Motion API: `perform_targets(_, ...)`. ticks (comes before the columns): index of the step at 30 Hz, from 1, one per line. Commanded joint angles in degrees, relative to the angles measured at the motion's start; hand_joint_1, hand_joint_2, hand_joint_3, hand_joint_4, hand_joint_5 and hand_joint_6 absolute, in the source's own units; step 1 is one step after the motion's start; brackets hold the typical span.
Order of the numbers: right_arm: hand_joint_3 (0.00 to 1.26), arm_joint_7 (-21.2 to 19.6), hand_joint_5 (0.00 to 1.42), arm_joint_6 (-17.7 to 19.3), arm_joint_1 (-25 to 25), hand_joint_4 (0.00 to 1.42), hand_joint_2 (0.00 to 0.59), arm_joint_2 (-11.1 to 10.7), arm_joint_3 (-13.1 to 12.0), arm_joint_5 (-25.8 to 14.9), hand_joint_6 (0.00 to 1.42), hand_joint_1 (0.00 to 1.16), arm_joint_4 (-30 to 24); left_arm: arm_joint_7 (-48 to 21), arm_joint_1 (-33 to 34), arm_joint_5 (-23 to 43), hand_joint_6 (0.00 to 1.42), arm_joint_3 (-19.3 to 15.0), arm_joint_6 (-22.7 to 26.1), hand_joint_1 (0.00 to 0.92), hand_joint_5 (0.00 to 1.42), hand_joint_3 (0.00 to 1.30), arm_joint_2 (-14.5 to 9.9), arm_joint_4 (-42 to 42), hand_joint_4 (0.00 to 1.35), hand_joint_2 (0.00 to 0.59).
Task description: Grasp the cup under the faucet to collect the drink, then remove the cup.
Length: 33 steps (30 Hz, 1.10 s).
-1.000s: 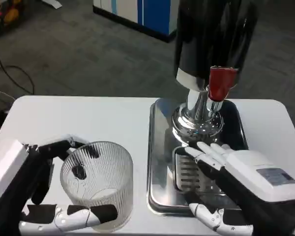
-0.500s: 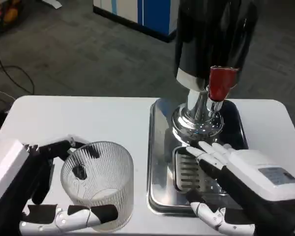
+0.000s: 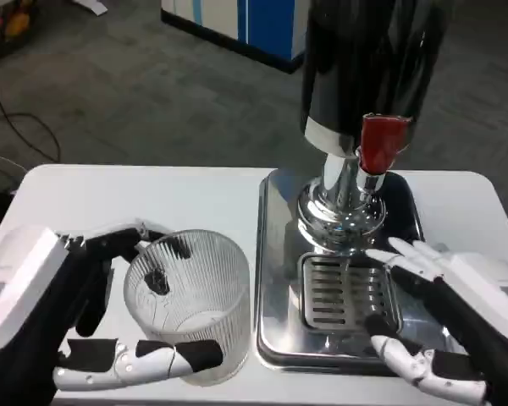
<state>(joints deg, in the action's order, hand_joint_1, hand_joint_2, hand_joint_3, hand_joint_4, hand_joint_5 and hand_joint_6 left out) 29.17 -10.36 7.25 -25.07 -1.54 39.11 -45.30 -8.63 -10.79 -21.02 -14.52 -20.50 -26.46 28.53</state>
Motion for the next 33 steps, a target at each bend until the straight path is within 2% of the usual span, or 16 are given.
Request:
perform_targets(1, 0.18, -0.85, 0.04, -0.35, 1.92, 0.05, 0.499, -0.37, -3.44, -1.47, 0.0, 0.41, -0.42, 0.73, 2.62, -1.33, 1.42, 1.87, 0.22, 0.412, 1.33, 1.07, 0.83, -1.01, 1.13, 0.114)
perform_targets(7, 0.18, -0.42, 0.05, -1.41, 3.27, 0.05, 0.487, -0.68, -6.98, -3.6, 0.0, 0.41, 0.04, 1.46, 6.53, -4.73, 1.42, 4.33, 1.62, 0.412, 1.33, 1.07, 1.6, -4.07, 1.13, 0.114)
perform_targets(13, 0.18, -0.01, 0.05, -2.58, 4.04, 0.05, 0.491, -1.33, -8.96, -4.81, 0.0, 0.41, 0.21, 2.79, 10.99, -7.81, 1.42, 6.61, 2.39, 0.412, 1.33, 1.07, 2.1, -8.88, 1.13, 0.114)
perform_targets(28, 0.17, 0.32, 0.06, -4.2, 6.17, 0.05, 0.484, -3.49, -11.34, -8.05, 0.0, 0.39, 0.29, 9.3, 23.17, -14.15, 1.42, 12.38, 3.46, 0.412, 1.31, 1.07, 3.03, -22.21, 1.13, 0.113)
perform_targets(33, 0.17, -0.24, 0.06, -3.12, 8.24, 0.05, 0.481, -3.85, -12.66, -9.05, 0.0, 0.39, -0.54, 11.6, 27.63, -15.64, 1.42, 14.9, 3.51, 0.412, 1.31, 1.07, 3.19, -27.25, 1.13, 0.113)
